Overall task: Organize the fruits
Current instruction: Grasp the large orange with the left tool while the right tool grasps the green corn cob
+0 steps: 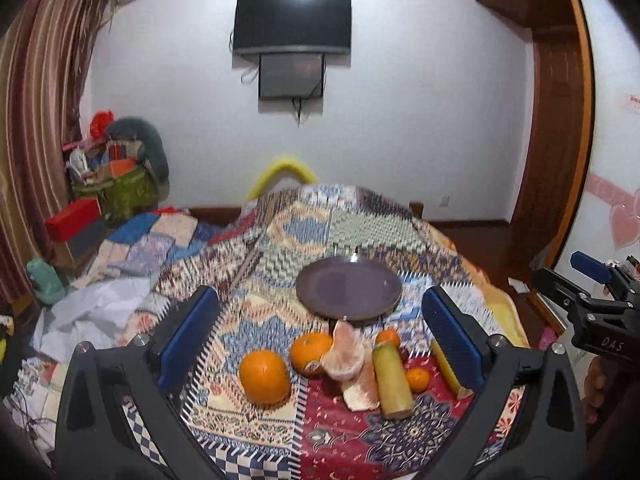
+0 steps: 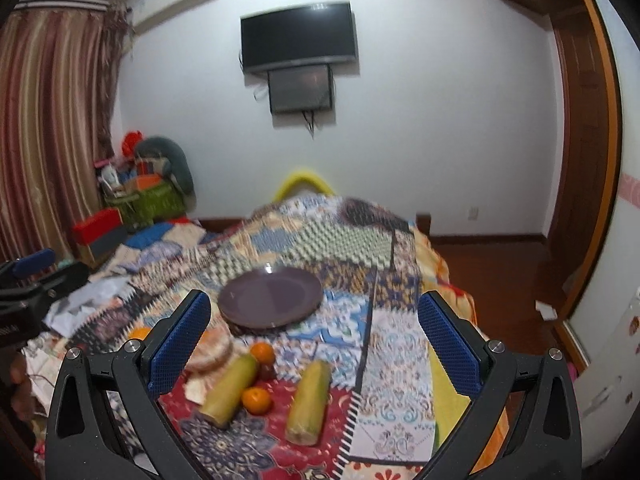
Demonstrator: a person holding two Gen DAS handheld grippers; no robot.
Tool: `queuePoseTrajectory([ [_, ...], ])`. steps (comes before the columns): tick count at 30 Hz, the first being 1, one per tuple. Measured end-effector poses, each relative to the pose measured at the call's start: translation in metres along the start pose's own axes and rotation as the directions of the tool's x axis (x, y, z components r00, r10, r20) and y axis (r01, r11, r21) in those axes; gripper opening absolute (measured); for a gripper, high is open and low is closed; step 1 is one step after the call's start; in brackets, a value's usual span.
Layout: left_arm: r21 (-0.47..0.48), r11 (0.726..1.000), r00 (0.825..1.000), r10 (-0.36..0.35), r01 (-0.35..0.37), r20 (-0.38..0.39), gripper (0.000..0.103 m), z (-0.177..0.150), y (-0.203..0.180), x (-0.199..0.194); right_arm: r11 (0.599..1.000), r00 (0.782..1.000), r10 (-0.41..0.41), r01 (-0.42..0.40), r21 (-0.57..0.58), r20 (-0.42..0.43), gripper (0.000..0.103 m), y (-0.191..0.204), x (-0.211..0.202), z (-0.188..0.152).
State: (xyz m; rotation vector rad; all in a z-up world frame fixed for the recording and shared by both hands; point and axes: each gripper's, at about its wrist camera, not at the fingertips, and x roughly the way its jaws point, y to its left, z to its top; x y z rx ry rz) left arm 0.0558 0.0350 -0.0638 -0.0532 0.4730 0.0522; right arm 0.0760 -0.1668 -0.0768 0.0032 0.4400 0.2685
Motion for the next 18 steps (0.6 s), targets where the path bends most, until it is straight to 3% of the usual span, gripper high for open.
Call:
queuePoseTrajectory([
  [11, -0.065, 0.997, 0.986, 0.022, -0.034, -0.166, 0.103, -0.034, 0.033, 0.059, 0.999, 0.982, -0.021, 0.014, -0.04, -0.189, 0.103, -0.004, 0.049, -0.033],
  [18, -0.114, 0.99, 0.961, 0.049, -0.082, -0.272, 0.103, -0.057, 0.055, 0.097, 1.0, 0.946, 0.026, -0.023, 0.012, -0.325, 0.103, -0.013, 0.08, -0.054],
])
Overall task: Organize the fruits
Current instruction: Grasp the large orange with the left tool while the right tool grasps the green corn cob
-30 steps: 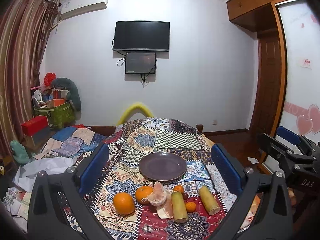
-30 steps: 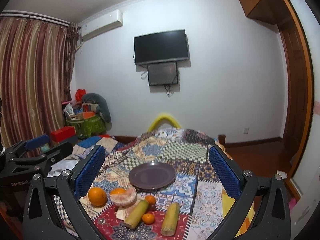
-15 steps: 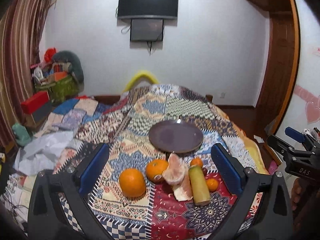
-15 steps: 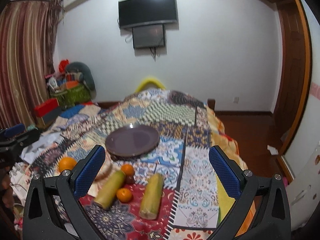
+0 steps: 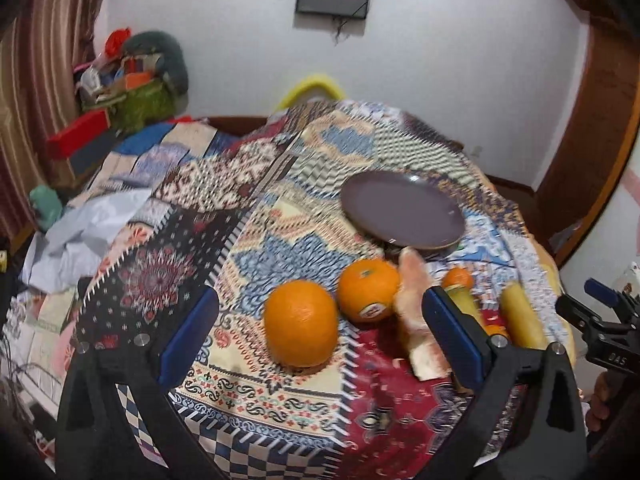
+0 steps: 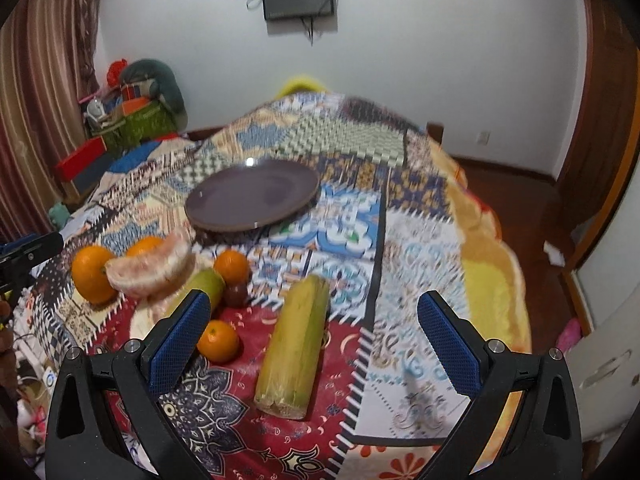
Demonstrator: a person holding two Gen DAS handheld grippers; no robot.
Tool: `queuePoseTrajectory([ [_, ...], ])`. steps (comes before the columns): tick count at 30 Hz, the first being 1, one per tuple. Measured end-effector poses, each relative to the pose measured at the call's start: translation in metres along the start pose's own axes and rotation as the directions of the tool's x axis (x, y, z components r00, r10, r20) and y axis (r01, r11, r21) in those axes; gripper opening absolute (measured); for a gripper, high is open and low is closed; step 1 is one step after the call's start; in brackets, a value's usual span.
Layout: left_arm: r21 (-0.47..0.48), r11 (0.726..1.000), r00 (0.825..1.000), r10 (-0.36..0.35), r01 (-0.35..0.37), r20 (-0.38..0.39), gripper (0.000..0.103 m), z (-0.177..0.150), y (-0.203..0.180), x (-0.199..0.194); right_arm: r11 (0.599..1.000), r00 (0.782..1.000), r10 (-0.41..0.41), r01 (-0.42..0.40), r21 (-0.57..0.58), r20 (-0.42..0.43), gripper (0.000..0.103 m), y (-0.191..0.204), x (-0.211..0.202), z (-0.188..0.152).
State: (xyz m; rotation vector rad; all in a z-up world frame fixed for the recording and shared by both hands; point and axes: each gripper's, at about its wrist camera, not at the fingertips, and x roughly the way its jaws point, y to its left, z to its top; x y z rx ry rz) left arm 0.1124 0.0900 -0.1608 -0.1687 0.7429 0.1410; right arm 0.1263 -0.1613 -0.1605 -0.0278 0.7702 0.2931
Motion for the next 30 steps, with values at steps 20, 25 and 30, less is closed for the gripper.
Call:
queuePoseTrajectory([
  [20, -0.009, 1.0, 0.985, -0.009, 0.007, -0.174, 0.077, -0.018, 0.013, 0.068, 0.994, 0.971, 0.108, -0.1, 0.049, -0.211, 0.053, -0.002, 0.061, -0.02],
  [25, -0.034, 0.999, 0.977, -0.041, 0.035, -0.207, 0.067, -0.021, 0.015, 0.077, 0.994, 0.974, 0.104, -0.096, 0.05, -0.202, 0.048, -0.002, 0.058, -0.023],
  [30, -0.037, 0.999, 0.974, -0.04, 0.033, -0.222, 0.057, -0.022, 0.015, 0.084, 0.994, 0.975, 0.106, -0.101, 0.033, -0.196, 0.039, 0.0, 0.059, -0.02],
])
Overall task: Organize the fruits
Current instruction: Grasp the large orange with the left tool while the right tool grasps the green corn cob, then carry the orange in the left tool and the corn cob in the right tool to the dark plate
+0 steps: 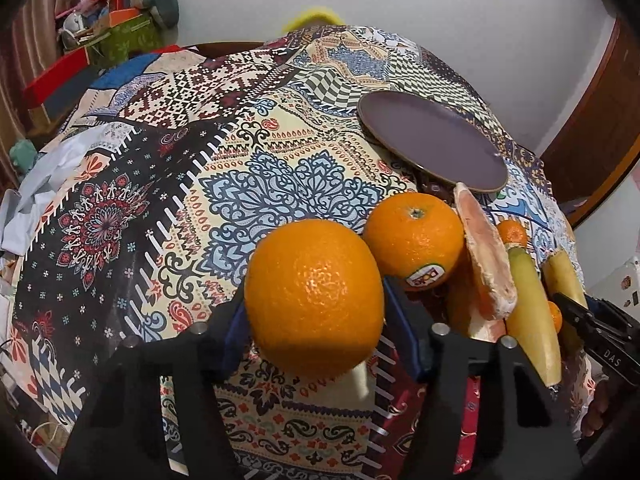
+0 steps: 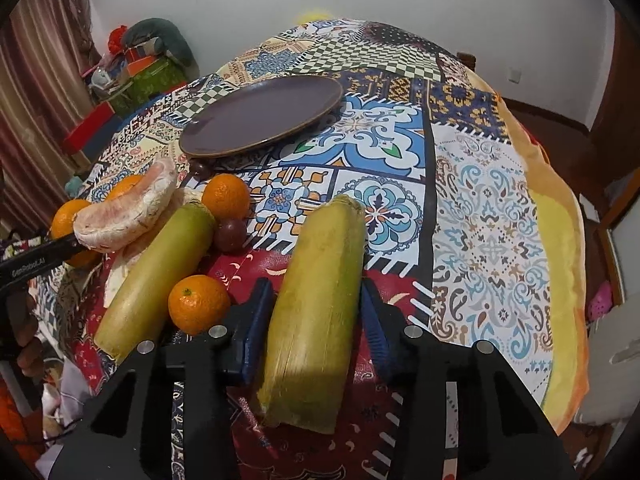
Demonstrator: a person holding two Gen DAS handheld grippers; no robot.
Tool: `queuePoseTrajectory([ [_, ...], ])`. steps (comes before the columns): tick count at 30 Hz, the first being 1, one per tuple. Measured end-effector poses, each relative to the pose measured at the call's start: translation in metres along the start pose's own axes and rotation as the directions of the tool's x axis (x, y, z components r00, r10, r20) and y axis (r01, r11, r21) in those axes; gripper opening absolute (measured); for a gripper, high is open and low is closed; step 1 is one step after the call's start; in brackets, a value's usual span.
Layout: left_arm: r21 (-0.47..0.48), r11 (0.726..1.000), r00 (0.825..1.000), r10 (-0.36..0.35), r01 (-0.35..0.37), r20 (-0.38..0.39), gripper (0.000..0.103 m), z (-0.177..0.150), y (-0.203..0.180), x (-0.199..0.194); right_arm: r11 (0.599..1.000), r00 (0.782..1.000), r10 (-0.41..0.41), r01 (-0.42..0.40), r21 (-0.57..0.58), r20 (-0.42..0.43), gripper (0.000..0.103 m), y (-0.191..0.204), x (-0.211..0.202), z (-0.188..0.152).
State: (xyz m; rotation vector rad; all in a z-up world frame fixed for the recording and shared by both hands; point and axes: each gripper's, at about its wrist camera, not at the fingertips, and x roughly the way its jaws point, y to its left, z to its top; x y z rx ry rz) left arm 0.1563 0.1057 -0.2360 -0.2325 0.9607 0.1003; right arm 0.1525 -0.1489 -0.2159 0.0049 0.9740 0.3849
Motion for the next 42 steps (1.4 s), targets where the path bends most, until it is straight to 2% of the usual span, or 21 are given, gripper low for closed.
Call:
queuePoseTrajectory([
  [4, 0.001, 1.0, 1.0, -0.005, 0.005, 0.005, 0.057, 0.0, 0.002, 0.0, 1.0, 1.0, 0.009, -0.009, 0.003, 0.007, 0.035, -0.002, 0.0, 0.003],
  [13, 0.013, 1.0, 1.0, 0.009, -0.009, 0.016, 0.056, 0.004, 0.0, -0.008, 0.999, 0.998, 0.003, -0.001, -0.033, 0.059, 0.034, 0.005, -0.012, 0.011],
  [22, 0.042, 0.999, 0.994, -0.007, 0.003, 0.105, 0.056, 0.022, -0.011, -0.038, 0.999, 0.99, 0.005, 0.001, -0.04, 0.144, 0.034, 0.007, -0.03, 0.032],
  [31, 0.077, 0.997, 0.982, -0.04, 0.026, 0.183, 0.056, 0.049, -0.03, -0.058, 0.998, 0.971, 0.009, 0.006, -0.063, 0.238, 0.034, 0.012, -0.046, 0.059],
  [42, 0.097, 0.994, 0.968, -0.063, 0.04, 0.242, 0.056, 0.084, -0.047, -0.059, 0.994, 0.944, 0.016, 0.019, -0.104, 0.331, 0.034, 0.018, -0.053, 0.092],
])
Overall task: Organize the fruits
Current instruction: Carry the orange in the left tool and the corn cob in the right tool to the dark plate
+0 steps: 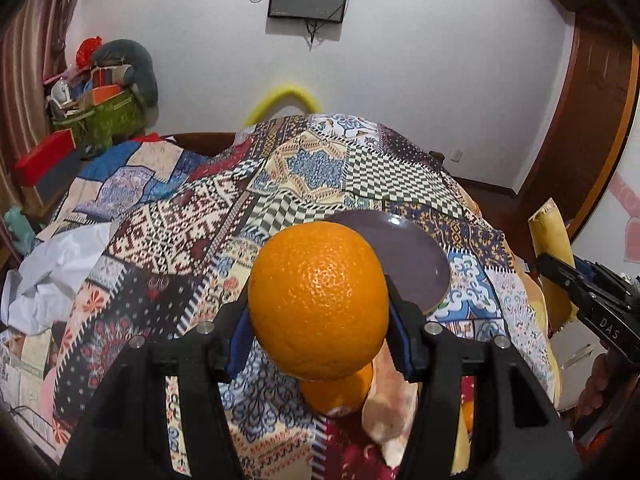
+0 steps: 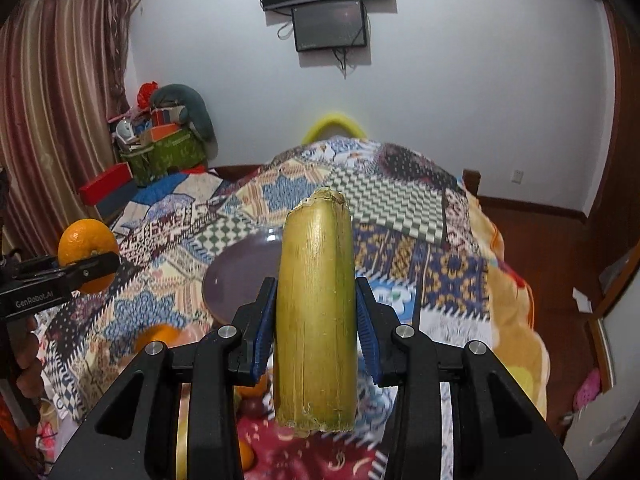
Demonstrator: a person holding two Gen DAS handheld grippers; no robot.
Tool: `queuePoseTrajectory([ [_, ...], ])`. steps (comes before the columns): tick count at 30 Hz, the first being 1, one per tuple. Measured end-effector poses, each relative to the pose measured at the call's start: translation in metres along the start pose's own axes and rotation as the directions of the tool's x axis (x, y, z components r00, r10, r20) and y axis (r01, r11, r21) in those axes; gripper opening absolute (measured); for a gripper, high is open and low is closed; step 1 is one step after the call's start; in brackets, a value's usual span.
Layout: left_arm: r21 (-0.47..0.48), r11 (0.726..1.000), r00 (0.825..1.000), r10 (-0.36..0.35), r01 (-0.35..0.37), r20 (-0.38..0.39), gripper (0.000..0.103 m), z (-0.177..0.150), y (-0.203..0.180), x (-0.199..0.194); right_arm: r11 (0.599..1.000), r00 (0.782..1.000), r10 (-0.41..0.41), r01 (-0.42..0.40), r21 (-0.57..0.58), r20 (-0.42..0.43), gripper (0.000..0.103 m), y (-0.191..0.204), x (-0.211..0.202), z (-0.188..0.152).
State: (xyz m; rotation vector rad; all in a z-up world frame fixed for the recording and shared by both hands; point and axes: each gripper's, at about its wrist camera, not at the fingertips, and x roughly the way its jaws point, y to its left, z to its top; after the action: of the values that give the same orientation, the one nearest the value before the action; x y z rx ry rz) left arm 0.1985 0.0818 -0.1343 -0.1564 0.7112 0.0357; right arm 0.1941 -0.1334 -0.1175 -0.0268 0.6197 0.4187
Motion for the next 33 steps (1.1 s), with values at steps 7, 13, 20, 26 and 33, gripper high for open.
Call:
queuePoseTrajectory([
  [7, 0.009, 1.0, 1.0, -0.009, 0.009, 0.005, 0.056, 0.018, -0.003, 0.017, 1.0, 1.0, 0.006, -0.006, -0.02, 0.031, 0.034, 0.002, 0.016, 0.016],
  [13, 0.017, 1.0, 1.0, -0.021, 0.021, -0.003, 0.056, 0.032, -0.007, 0.039, 0.999, 0.999, 0.009, -0.008, -0.032, 0.034, 0.034, 0.002, 0.037, 0.025],
  [20, 0.037, 0.999, 0.999, -0.029, 0.029, -0.017, 0.056, 0.048, -0.012, 0.068, 0.999, 0.999, 0.019, -0.018, -0.043, 0.026, 0.034, 0.0, 0.062, 0.036],
  [26, 0.04, 0.998, 0.998, -0.045, 0.046, -0.04, 0.056, 0.057, -0.016, 0.093, 0.998, 1.0, 0.02, -0.019, -0.056, 0.006, 0.034, -0.002, 0.084, 0.041],
  [33, 0.054, 0.997, 0.995, -0.042, 0.047, -0.092, 0.056, 0.063, -0.019, 0.126, 0.998, 0.999, 0.021, -0.023, -0.066, -0.04, 0.034, -0.004, 0.112, 0.043],
])
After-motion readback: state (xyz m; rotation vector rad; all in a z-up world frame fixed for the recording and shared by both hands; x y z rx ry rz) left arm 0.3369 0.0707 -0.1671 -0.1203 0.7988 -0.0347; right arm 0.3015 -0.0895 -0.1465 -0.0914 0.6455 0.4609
